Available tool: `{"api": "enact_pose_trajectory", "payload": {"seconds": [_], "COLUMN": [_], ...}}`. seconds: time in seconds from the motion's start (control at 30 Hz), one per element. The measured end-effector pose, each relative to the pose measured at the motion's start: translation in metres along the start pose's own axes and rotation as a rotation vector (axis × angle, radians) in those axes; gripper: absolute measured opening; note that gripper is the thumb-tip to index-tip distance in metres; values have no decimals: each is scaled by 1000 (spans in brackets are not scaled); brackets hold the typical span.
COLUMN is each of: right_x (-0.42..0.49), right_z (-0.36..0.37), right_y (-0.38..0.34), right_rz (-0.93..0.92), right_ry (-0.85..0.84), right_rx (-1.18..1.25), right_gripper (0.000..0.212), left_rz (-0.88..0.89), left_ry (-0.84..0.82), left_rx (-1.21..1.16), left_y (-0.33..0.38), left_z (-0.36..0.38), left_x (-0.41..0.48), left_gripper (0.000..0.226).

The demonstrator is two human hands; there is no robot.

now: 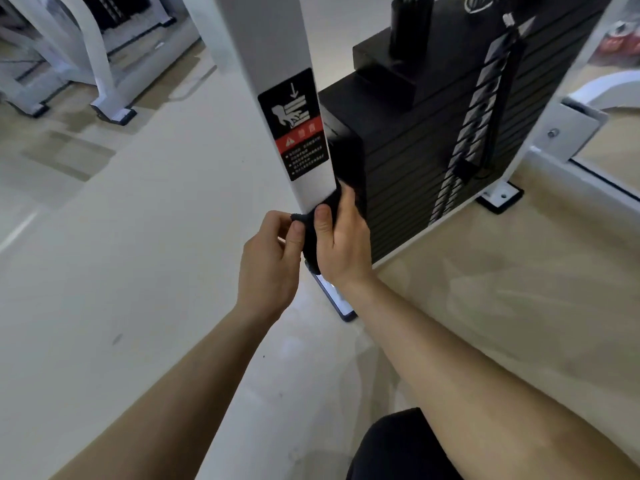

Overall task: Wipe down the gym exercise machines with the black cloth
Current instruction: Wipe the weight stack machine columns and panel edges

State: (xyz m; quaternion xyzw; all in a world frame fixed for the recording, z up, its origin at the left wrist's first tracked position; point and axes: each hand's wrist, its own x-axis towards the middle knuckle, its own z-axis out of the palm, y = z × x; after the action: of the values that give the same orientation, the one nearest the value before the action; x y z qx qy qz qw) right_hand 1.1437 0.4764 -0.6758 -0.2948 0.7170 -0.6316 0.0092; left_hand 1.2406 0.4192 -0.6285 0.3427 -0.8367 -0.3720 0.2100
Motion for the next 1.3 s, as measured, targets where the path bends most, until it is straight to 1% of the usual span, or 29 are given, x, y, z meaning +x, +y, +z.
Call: {"api": "enact_pose_trajectory", "payload": {"seconds": [0.1,0.23,0.37,0.47,0.57,0.8,0.87,0.93,1.03,1.1,1.17,1.23,1.3], "right_x": [5,27,26,18,8,-19,-27,-35,-41,-39,-32,-26,-26], "right_z": [-5,-4,-4,-1,2,8,11,13,14,15,17,19,21], "right_y": [-7,-33,-25,-7,15,61,73,86,89,77,64,58,61], "right_rz": [-11,-122,-162,-142,-119,1,35,84,139,146,105,62,42], "right_ry": [-27,25,27,9,-23,-57,-72,-91,-81,-53,-2,23,25], "right_rx": [19,104,87,56,33,2,-30,-49,-30,28,63,61,42], "right_gripper": [80,73,76,81,81,81,79,71,65,64,63,69,77], "left_rz": [-2,51,52,24,-4,-27,-25,-31,-50,-9,57,78,67], "left_ry": [-16,54,73,46,6,-123,-159,-174,-167,-175,-181,-166,-159], "left_rx": [15,-41,-63,-26,24,153,199,230,186,131,60,-5,-21], "left_y": [1,14,10,-6,-23,-56,-62,-68,-73,-71,-67,-65,-65], "left_z": [0,0,10,19,27,35,38,41,43,41,38,37,38], "left_x": [-1,4,3,1,1,2,3,3,-2,-8,-11,-10,-8], "left_gripper": [15,26,25,29,29,18,17,18,16,15,20,20,12]}}
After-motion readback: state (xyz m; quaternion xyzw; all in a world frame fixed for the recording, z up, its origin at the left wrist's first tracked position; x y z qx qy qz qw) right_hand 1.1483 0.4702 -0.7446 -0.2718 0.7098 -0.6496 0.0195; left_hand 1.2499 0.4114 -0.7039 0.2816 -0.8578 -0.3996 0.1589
